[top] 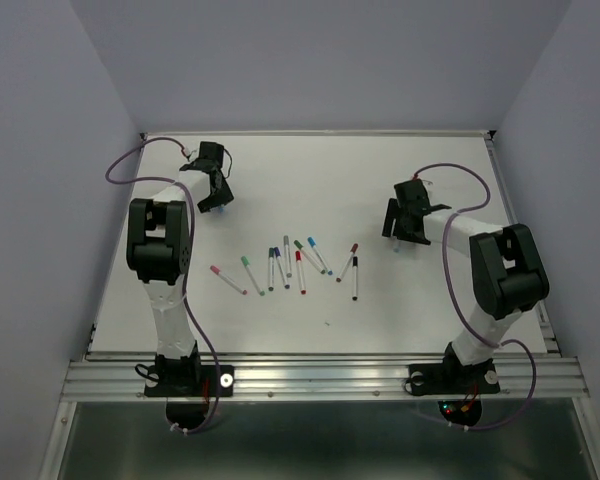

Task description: Open the pen caps

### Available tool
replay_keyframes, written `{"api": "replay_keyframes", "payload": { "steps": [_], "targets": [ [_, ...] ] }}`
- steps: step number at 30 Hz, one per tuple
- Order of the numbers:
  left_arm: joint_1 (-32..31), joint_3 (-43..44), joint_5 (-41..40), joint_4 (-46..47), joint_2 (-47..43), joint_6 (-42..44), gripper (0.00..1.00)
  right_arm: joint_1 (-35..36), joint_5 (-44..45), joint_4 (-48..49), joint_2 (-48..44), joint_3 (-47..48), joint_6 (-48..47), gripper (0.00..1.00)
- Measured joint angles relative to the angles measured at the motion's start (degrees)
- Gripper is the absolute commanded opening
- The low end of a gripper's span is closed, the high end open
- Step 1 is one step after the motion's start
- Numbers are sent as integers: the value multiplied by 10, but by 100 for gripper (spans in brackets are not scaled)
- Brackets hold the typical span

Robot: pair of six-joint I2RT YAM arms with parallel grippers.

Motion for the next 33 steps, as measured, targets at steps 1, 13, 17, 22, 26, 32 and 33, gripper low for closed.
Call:
{"api": "replay_keyframes", "payload": {
  "steps": [1, 13, 17, 22, 26, 32, 33],
  "targets": [
    [0, 0, 1, 0, 0, 1, 72, 0, -3, -7, -7, 0, -5, 100],
    [0, -29, 24, 12, -64, 7, 99, 37, -42, -60, -193, -1, -36, 100],
    [0, -101, 40, 35, -188, 3, 99, 99, -54, -73, -225, -27, -20, 100],
    [0, -204, 66, 88, -353, -12, 99, 181, -58, -102, -220, -61, 10, 100],
    [0, -278, 80, 111, -420, -26, 99, 234, -54, -107, -184, -62, 30, 100],
    [0, -316, 91, 107, -447, -37, 99, 269, -38, -118, -118, -61, 58, 91],
    [0, -316, 91, 109, -450, -37, 99, 272, -36, -119, -109, -61, 63, 90]
  ]
}}
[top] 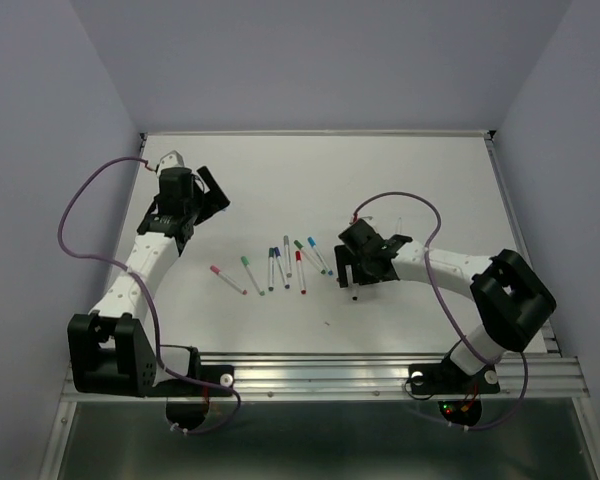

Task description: Open the pen caps

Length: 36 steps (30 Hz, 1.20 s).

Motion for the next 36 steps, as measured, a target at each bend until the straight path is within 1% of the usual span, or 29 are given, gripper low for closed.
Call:
{"api": "replay_keyframes", "payload": {
  "steps": [4, 8, 10, 13, 16, 17, 18, 20, 21, 23, 24, 25, 29, 32, 36],
  "targets": [
    [0, 0, 1, 3, -22, -2, 99, 5, 6, -7, 21, 0, 15, 81],
    [0, 0, 1, 6, -30, -4, 99, 7, 10, -3, 28, 0, 23, 78],
    [0, 0, 2, 6, -30, -4, 99, 7, 12, 4, 34, 1, 24, 67],
    [0, -2, 3, 7, -30, -5, 99, 7, 13, 8, 39, 5, 26, 58],
    [0, -6, 3, 7, -30, -5, 99, 7, 14, 9, 47, 12, 29, 46],
    [0, -7, 3, 7, -30, -6, 99, 7, 16, 11, 48, 12, 30, 44],
    [0, -7, 3, 6, -30, -6, 99, 7, 16, 13, 48, 12, 31, 37],
    [0, -7, 3, 6, -31, -6, 99, 7, 17, 16, 48, 12, 33, 31],
    [0, -7, 3, 6, -33, -6, 99, 7, 18, 17, 49, 12, 33, 22],
    [0, -7, 3, 7, -36, -6, 99, 7, 18, 19, 49, 11, 35, 14],
    [0, -7, 3, 7, -38, -6, 99, 7, 19, 22, 48, 9, 37, 5],
    [0, -7, 3, 7, -38, -6, 99, 7, 19, 23, 48, 9, 37, 1],
    [0, -7, 12, 7, -38, -6, 99, 7, 24, 27, 41, 2, 40, 1],
    [0, -8, 37, 10, -41, -6, 99, 7, 26, 30, 30, -7, 41, 1],
    [0, -26, 101, 45, -59, -6, 99, 7, 33, 25, -2, -21, 41, 1]
  ]
}}
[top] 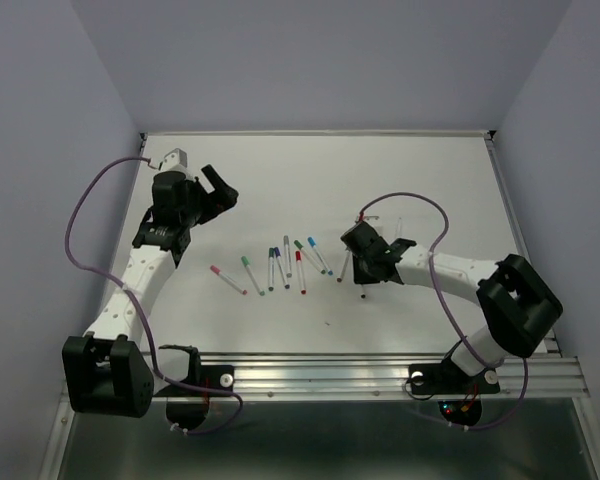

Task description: Open the pen caps

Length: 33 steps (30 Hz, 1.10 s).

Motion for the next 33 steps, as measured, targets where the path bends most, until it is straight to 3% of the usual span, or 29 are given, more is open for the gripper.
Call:
{"api": "replay_keyframes", "payload": {
  "steps": [5, 10, 20, 27, 33],
  "targets": [
    [-20, -30, 115, 75, -6, -10, 99, 0, -16, 13, -89, -1, -20, 1],
    [-101, -38, 188, 139, 1, -30, 99, 0, -123, 101, -180, -5, -55, 1],
    [-176, -38, 229, 223, 35, -72, 99, 0, -273, 210, -167, -3, -87, 1],
    [-188, -38, 230, 233, 59, -87, 85, 0, -305, 253, -152, 17, -93, 1],
    [-200, -34, 230, 238, 72, -96, 61, 0, -319, 270, -134, 31, -96, 1]
  ]
}}
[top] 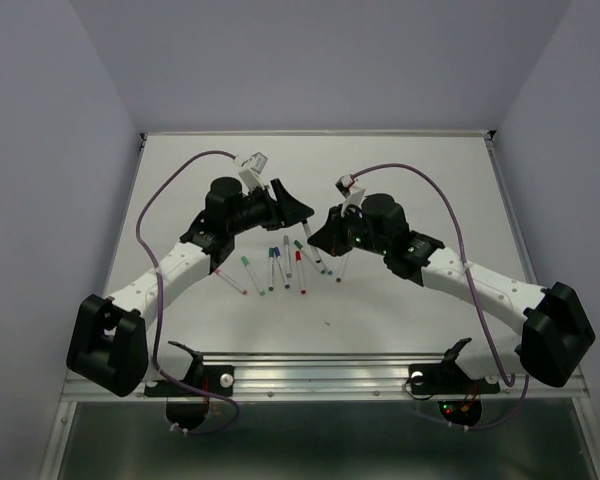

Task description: Open the pen caps

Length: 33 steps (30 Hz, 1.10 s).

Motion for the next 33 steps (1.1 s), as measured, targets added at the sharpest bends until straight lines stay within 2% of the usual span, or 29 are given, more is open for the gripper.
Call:
{"api": "replay_keyframes", "payload": {
  "steps": [1, 3, 4, 8, 16, 21, 24, 28, 30, 33],
  "targets": [
    [-1, 0, 0, 1, 2, -3, 58, 0, -1, 1, 2, 0, 0, 1],
    [-3, 0, 0, 4, 3, -4, 42, 0, -3, 2, 7, 1, -2, 1],
    [-3, 0, 0, 5, 3, -5, 28, 0, -3, 3, 8, 1, -2, 1],
    [-3, 1, 0, 13, 7, -11, 2, 0, -1, 5, 10, 2, -4, 1],
    [-3, 1, 0, 17, 11, -12, 0, 0, 2, 4, 12, 3, -12, 1],
    [-7, 9, -37, -3, 11, -8, 0, -3, -15, 6, 16, 3, -24, 1],
    [-4, 38, -67, -61, 13, 2, 0, -14, -58, 27, 39, 8, -30, 1],
    [24, 86, -59, -137, 34, 6, 0, -14, -89, 82, 70, 7, -37, 1],
    [45, 119, -101, -125, 56, 12, 0, -6, -151, 70, 71, -5, -39, 1],
    [98, 169, -140, -87, 83, 16, 0, 59, -250, 47, 71, -44, -40, 1]
  ]
}}
